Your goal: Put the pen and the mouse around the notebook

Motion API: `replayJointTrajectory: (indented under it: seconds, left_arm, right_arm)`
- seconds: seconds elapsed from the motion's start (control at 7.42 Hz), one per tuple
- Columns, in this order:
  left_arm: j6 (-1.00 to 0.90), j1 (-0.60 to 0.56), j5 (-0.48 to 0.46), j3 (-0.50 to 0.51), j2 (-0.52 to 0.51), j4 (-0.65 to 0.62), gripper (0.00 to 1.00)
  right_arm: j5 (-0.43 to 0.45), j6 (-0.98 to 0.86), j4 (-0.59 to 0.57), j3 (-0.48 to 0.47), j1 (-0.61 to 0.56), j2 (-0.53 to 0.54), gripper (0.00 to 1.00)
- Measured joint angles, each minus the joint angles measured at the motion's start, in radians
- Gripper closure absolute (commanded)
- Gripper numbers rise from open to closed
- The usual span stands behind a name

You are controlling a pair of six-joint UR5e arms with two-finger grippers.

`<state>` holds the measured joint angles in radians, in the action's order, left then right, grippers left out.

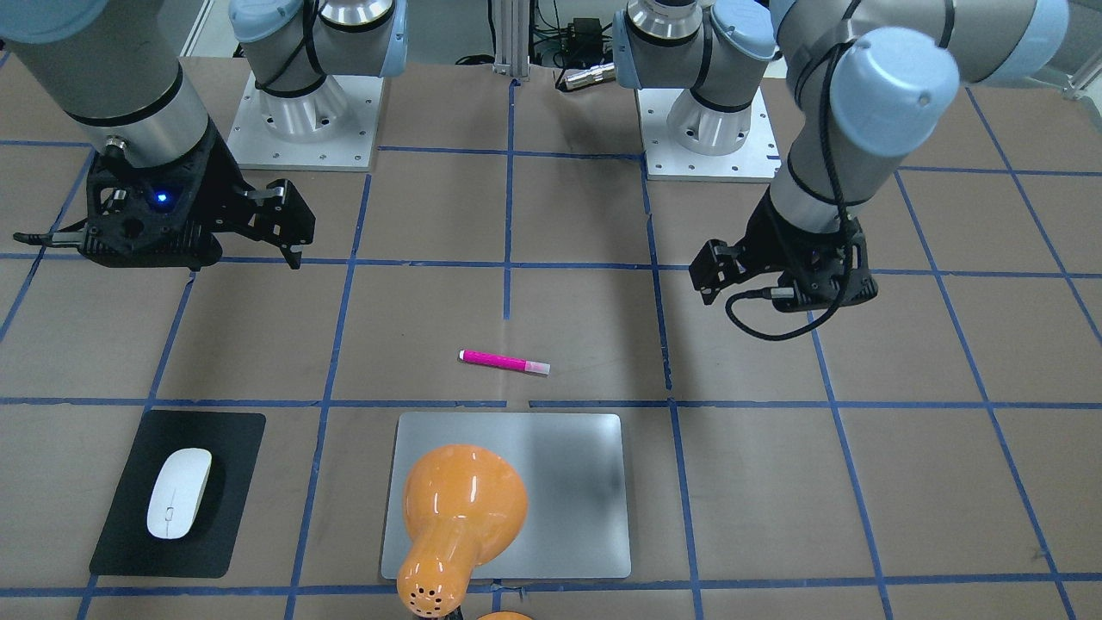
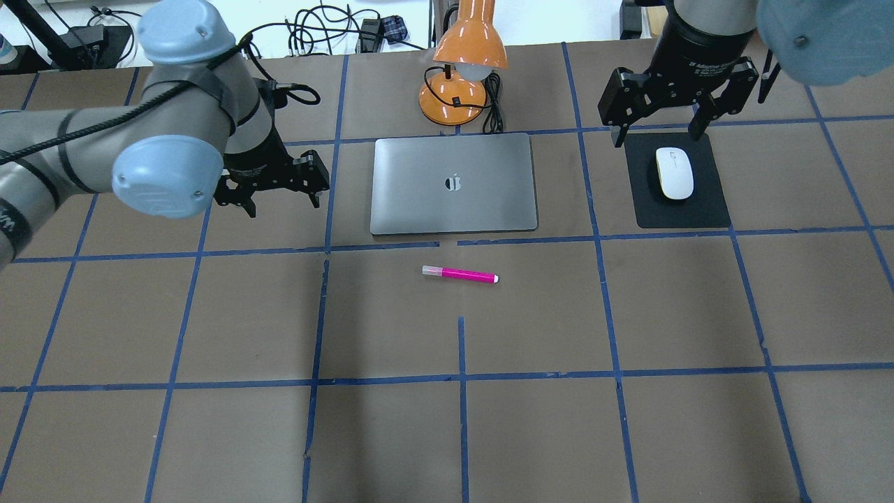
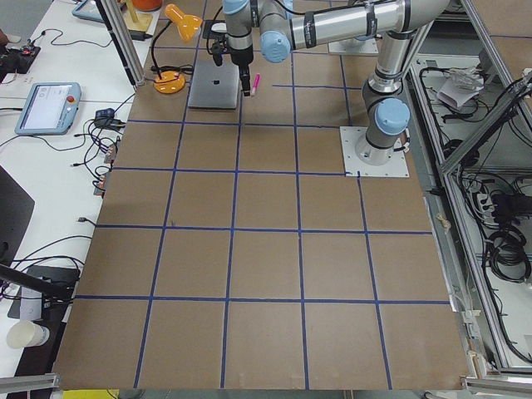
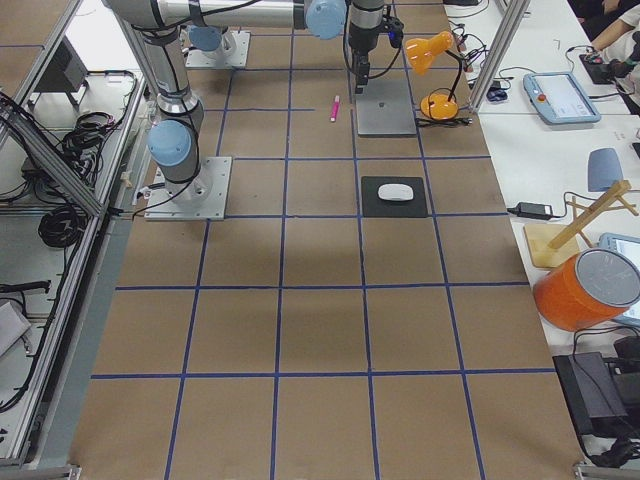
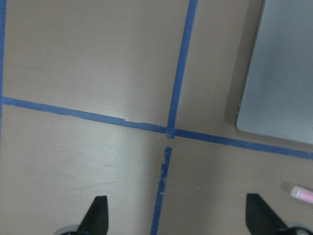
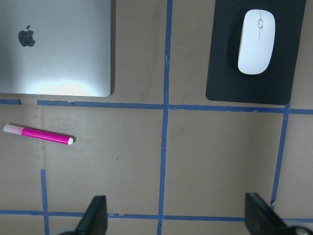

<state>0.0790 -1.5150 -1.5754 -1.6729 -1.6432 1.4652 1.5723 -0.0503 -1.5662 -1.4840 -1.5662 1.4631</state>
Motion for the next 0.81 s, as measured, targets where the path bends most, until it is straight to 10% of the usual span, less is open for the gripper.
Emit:
replayJointTrajectory:
  seconds: [0.81]
  left_arm:
    - [-0.089, 0.015, -0.005, 0.005, 0.075, 0.087, 0.0]
  right_arm:
    - [0.0, 0.002, 0.003, -0.001, 0.0, -0.001, 0.0]
